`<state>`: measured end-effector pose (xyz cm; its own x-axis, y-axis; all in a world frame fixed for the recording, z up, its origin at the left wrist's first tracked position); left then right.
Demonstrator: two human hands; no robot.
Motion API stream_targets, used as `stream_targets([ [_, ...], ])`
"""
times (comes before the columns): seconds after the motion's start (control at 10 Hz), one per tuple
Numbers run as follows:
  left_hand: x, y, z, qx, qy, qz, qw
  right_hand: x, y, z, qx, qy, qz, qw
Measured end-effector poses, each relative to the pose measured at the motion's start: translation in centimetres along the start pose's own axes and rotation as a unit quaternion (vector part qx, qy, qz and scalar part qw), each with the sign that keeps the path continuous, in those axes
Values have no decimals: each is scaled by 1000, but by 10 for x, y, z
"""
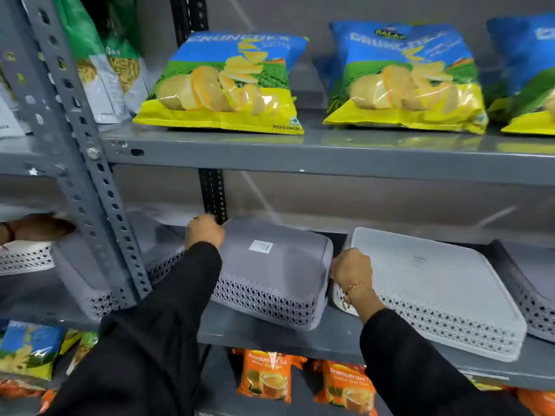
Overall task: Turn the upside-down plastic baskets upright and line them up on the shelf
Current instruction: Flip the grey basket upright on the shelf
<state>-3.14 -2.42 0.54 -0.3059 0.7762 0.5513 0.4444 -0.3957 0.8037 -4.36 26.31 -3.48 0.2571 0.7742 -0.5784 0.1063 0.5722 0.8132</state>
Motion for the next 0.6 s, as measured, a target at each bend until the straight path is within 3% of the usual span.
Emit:
stream_targets([
  [0.1,-15,-7,-31,-43,97,16,994,1,-15,-17,-62,-59,43,995],
  [0.2,-23,-14,-54,-76,122,25,989,-1,-29,-28,-77,-74,63,992],
  [0.5,-56,-41,-77,-166,125,89,974,-13,-42,-45,-146,-116,103,977],
  [0.6,-72,-56,-100,-170,110,91,975,-16,-52,-43,-174,-134,35,975],
])
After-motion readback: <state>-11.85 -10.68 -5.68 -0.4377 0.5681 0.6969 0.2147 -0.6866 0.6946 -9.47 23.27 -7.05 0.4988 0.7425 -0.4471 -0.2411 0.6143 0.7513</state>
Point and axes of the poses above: each hand's wrist, its own z-axis away from the middle knuckle, its own y-axis out of the back of the hand, x = y × z, the point moved 4 cm from there along -z, towards the middle knuckle, and after that the axes turned 9 degrees about -y, right-handed, at the moved point
